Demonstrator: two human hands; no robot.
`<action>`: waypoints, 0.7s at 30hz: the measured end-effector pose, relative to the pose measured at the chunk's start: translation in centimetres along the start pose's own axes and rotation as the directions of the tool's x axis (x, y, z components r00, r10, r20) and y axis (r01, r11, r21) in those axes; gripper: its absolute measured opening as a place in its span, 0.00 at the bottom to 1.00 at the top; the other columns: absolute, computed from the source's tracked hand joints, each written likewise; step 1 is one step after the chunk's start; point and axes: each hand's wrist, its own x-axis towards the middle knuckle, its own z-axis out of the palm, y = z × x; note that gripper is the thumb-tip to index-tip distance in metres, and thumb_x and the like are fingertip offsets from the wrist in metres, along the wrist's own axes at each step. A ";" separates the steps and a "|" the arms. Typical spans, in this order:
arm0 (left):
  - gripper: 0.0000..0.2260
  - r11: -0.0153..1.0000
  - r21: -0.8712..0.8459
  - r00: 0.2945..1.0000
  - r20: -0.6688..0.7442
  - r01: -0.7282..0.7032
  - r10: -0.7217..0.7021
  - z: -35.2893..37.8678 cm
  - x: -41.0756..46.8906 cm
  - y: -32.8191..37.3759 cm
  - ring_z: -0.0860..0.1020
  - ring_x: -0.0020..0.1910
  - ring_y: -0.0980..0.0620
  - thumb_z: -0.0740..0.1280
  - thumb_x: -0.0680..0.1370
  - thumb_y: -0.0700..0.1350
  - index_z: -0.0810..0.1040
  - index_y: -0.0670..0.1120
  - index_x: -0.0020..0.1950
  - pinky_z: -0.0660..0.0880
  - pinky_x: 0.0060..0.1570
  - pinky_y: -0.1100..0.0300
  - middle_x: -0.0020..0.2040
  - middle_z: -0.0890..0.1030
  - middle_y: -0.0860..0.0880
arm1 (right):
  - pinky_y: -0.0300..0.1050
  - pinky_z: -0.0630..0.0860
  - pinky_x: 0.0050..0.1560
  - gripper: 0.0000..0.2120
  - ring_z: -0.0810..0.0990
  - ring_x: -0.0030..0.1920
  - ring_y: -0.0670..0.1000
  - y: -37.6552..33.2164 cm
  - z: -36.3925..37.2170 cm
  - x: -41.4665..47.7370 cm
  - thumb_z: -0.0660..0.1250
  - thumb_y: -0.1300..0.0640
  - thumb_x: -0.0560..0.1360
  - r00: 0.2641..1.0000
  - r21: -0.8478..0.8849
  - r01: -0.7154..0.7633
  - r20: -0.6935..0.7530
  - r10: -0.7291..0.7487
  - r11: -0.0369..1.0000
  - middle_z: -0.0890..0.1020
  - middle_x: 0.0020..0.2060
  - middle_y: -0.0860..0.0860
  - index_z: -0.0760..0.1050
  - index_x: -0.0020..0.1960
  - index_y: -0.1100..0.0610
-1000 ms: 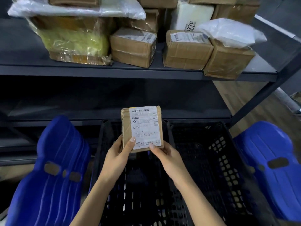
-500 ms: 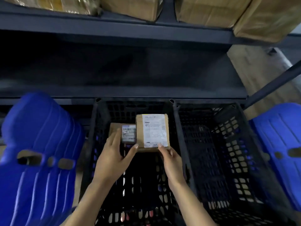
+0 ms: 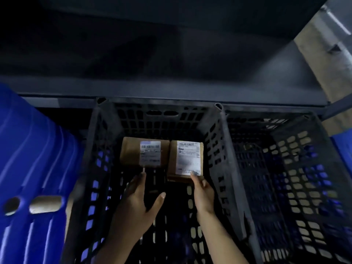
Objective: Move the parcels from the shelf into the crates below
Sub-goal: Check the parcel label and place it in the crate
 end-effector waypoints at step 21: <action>0.34 0.997 0.065 0.996 0.080 0.045 -0.050 3.2 1.0 -2.4 0.57 0.75 0.56 0.62 0.76 0.61 0.57 0.48 0.77 0.56 0.69 0.65 0.77 0.60 0.52 | 0.55 0.76 0.61 0.14 0.82 0.54 0.55 3.0 3.5 5.8 0.69 0.50 0.76 0.998 0.069 -0.034 -0.052 0.037 0.997 0.84 0.51 0.56 0.81 0.56 0.58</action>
